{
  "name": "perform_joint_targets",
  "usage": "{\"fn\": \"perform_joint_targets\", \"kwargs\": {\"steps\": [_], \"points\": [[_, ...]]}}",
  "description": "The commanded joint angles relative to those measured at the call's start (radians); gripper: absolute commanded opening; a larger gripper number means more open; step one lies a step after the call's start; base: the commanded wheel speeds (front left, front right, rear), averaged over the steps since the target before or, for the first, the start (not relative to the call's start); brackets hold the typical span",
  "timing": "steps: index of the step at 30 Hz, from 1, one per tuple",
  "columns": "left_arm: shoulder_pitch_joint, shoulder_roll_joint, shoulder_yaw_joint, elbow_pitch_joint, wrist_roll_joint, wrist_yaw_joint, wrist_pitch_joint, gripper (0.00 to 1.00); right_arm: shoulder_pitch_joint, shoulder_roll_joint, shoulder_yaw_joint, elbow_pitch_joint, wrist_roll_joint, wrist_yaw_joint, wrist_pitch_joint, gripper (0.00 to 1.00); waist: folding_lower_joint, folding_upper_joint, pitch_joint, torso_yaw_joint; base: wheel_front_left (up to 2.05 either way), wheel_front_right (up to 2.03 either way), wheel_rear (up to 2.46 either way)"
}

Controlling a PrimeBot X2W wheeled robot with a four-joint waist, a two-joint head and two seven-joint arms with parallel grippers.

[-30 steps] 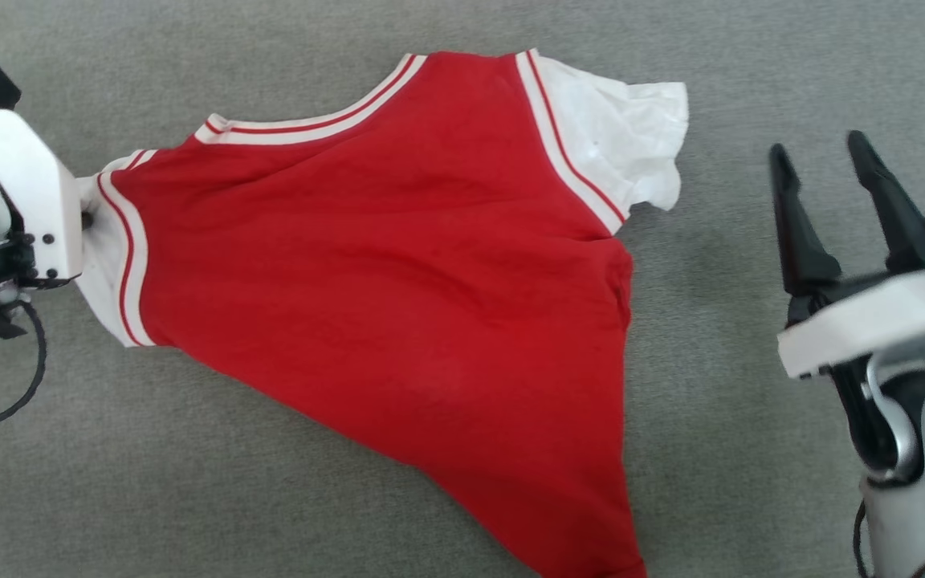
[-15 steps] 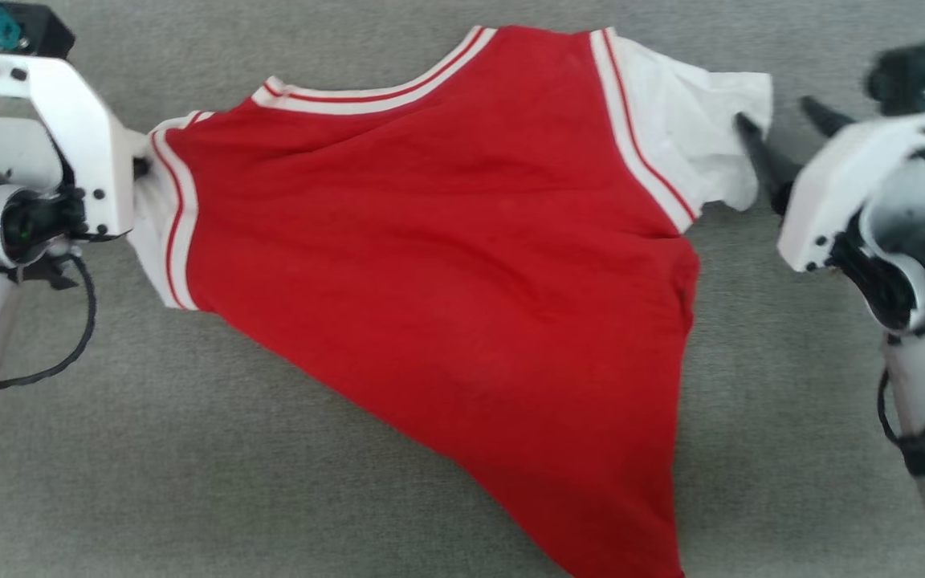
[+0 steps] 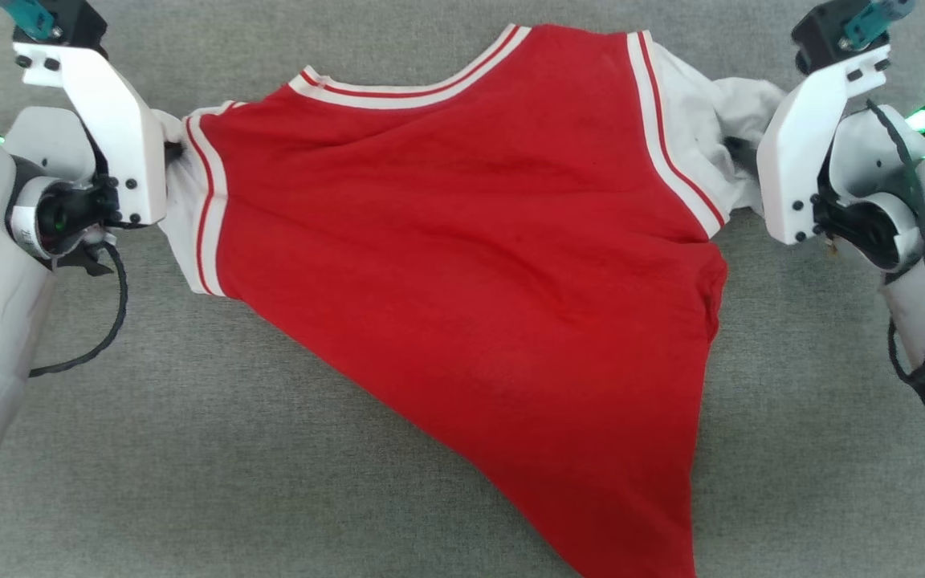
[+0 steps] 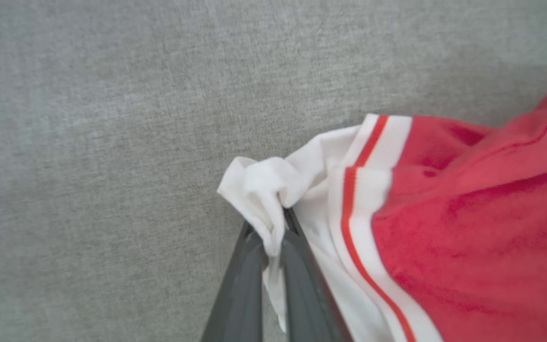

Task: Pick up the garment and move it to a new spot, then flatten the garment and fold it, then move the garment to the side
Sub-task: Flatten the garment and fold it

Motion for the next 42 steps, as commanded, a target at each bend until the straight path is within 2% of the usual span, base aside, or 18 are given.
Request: {"fn": "perform_joint_targets", "kwargs": {"steps": [1,7,14,24,35,42], "points": [[0.009,-0.011,-0.015,0.02,0.001,-0.006,0.003,0.0,0.049,-0.015,0.028,0.051,0.013,0.0,0.03,0.0,0.0,0.0,-0.013,0.004,0.0,0.0,0.0],[-0.014,-0.007,-0.018,0.017,-0.008,-0.027,0.001,0.0,0.001,-0.069,0.019,-0.008,0.101,0.0,-0.011,0.0,0.0,0.0,-0.076,0.006,0.0,0.0,0.0],[-0.034,0.022,-0.017,-0.051,-0.024,-0.041,0.017,0.0,0.019,-0.144,-0.01,-0.119,0.159,0.0,-0.037,0.0,0.0,0.0,-0.172,-0.002,0.0,0.0,0.0],[-0.09,0.068,0.017,-0.206,-0.048,-0.018,0.056,0.0,0.022,-0.195,-0.1,-0.314,0.171,0.0,-0.025,0.0,0.0,0.0,-0.298,-0.011,0.0,0.0,0.0],[-0.172,0.094,0.056,-0.298,-0.043,0.016,0.054,0.0,-0.04,-0.154,-0.205,-0.436,0.141,0.0,0.021,0.0,0.0,0.0,-0.356,-0.019,0.0,0.0,0.0],[-0.251,0.082,0.063,-0.279,-0.008,0.005,0.0,0.0,-0.106,-0.116,-0.238,-0.421,0.063,0.0,-0.013,0.0,0.0,0.0,-0.335,-0.021,0.0,0.0,0.0]]}}
